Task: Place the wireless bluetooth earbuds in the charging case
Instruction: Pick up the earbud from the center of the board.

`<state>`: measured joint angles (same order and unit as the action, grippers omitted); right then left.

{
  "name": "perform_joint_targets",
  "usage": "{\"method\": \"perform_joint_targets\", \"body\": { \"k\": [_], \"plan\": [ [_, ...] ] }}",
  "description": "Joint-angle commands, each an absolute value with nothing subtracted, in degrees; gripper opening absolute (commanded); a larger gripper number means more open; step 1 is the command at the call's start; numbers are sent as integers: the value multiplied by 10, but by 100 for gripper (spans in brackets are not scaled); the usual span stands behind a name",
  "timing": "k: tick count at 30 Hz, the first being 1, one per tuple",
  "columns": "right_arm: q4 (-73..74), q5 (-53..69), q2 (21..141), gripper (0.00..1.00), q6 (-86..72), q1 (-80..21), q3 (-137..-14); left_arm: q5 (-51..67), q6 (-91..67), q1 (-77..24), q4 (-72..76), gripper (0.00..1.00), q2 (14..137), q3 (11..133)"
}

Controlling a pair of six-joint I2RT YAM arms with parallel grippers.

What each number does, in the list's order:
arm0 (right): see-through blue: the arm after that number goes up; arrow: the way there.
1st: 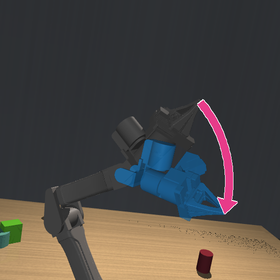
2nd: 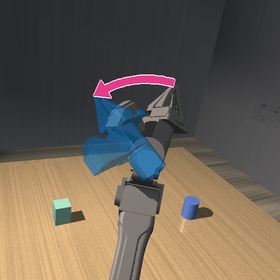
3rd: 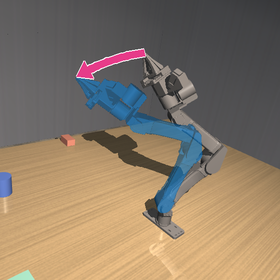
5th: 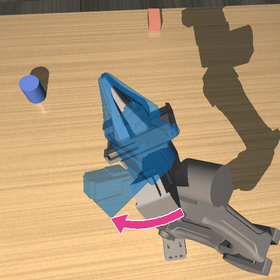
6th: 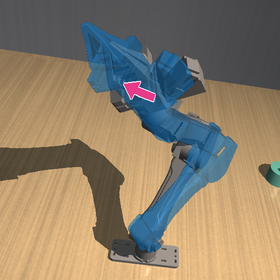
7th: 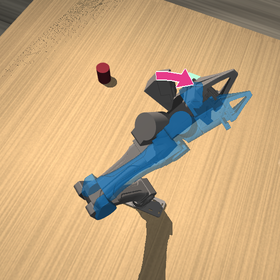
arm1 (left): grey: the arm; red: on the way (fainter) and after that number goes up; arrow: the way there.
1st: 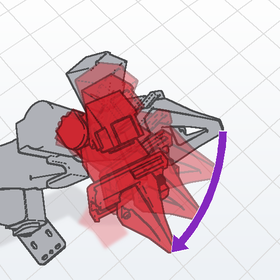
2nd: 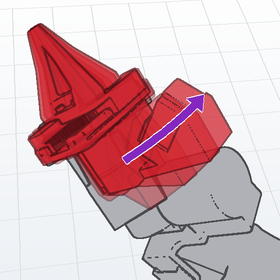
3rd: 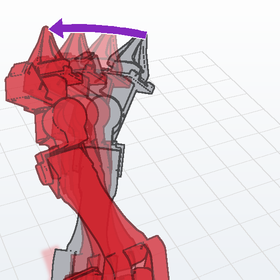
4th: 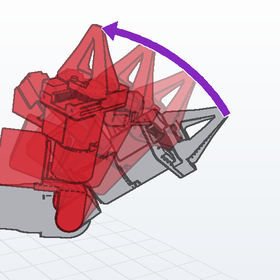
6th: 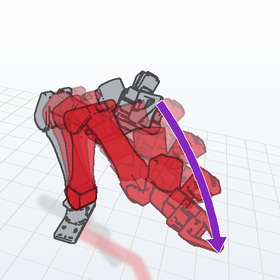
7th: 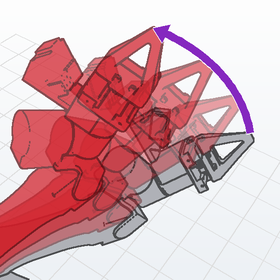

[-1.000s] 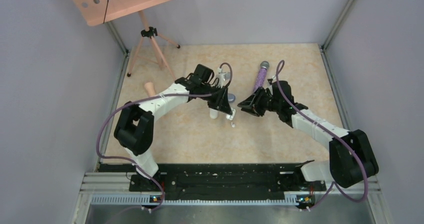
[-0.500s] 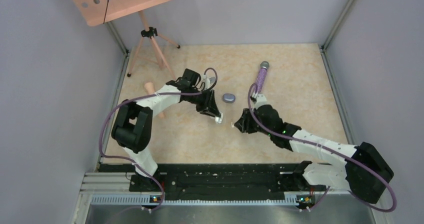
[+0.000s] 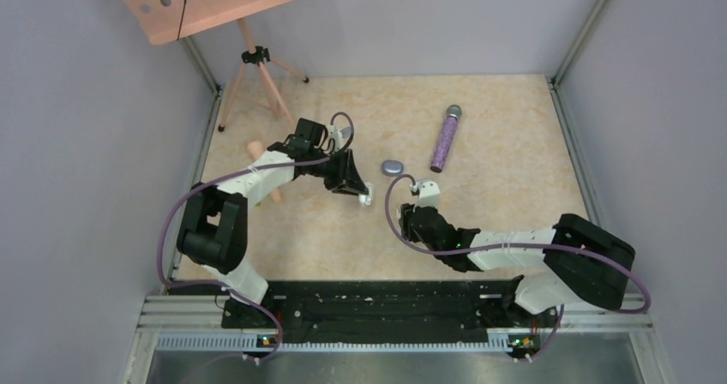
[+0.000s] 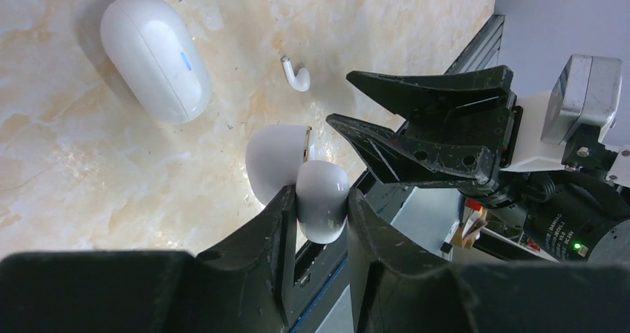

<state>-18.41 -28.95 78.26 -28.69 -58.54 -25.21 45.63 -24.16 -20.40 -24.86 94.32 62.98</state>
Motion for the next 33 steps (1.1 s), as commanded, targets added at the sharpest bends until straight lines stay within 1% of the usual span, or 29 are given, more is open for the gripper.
{"method": "perform_joint_targets", "body": {
  "k": [1,10,15,19,23,26,30,33],
  "plan": [
    [-220,-336,810,45,-320,-597,-282,467,-247,-199,-224,0,922,623],
    [-224,-331,857,40,-309,-603,-301,475,-252,-199,-211,0,923,619],
    [-208,-308,867,36,-305,-602,-323,475,-254,-199,-209,0,921,616],
    [-195,-270,883,34,-316,-601,-347,477,-256,-199,-206,0,921,615],
    [-195,-210,896,34,-363,-592,-357,473,-255,-197,-209,0,915,615],
    [-215,-161,884,35,-389,-581,-348,467,-252,-190,-216,0,904,615],
    [-178,-183,836,35,-357,-564,-344,463,-248,-179,-223,0,891,609],
    [-148,-187,828,36,-324,-529,-345,462,-246,-175,-225,0,890,606]
  ]
}}
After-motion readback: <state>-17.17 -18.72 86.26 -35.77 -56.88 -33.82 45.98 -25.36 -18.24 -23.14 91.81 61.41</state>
